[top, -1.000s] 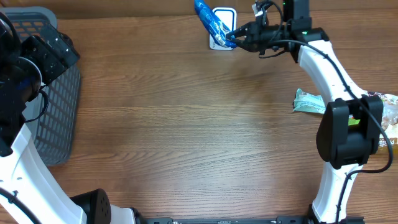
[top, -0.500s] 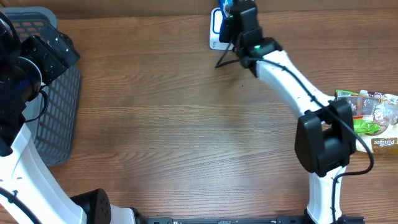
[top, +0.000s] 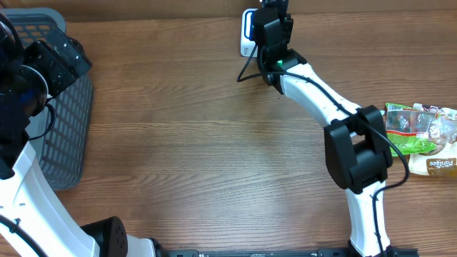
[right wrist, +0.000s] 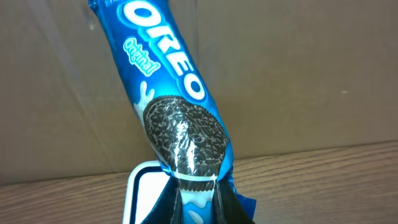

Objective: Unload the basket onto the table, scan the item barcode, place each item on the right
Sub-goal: 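Hold the Oreo pack's barcode over the scanner with the right gripper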

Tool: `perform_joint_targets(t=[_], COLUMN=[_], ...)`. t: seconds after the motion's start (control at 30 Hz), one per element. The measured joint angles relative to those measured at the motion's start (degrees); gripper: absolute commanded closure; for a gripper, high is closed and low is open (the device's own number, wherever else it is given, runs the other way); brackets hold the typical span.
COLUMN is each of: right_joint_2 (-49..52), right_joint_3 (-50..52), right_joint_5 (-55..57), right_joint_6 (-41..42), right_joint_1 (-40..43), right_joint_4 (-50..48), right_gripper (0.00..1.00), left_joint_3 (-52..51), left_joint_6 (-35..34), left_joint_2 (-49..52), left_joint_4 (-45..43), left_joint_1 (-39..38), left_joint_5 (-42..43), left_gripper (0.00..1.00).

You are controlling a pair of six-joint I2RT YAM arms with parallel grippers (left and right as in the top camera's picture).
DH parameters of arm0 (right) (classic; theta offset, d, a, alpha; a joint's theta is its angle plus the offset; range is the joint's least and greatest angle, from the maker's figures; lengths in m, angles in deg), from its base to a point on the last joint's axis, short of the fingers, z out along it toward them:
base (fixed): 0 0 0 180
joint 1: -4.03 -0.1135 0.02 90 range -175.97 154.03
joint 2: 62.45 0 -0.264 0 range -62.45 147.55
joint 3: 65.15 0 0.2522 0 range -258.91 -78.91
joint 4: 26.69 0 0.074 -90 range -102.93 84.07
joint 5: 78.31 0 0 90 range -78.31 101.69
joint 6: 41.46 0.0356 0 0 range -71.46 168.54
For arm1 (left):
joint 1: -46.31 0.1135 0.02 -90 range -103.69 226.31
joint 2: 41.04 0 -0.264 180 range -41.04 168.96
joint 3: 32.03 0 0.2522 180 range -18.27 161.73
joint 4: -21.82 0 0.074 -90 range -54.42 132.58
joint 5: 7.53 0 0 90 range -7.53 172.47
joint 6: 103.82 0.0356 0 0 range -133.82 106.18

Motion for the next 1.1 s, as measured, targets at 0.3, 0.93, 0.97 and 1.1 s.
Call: perform_joint_targets(t=[0.3,0.93,0.97,1.1], right_joint_2=[3.37,5.44,5.68,6.78], right_joint_3=[0.00,0.00,0.00,0.00], right_joint_5=[-2.73,-6.80,-7.15,-8.87], right_joint_6=[-1.05,-3.26,-3.58,-4.63], right_joint_1=[0.00,1.84,1.88,1.88], right_joint_4=[-2.29,-8.11,-8.11,-8.04], right_gripper=[0.96,0.96,0.96,0.96], left_joint_3=[0.00,-0.02,0.00,0.00], left_joint_6=[0.00,0.00,0.00,0.00], left_joint_2=[0.00,0.00,0.00,0.00], left_joint_4=[-0.04,-0.04,-0.04,-0.04], left_joint_1=[0.00,0.00,0.00,0.00], left_joint_5=[0.02,0.02,0.02,0.00], left_gripper=[0.00,0.00,0.00,0.00])
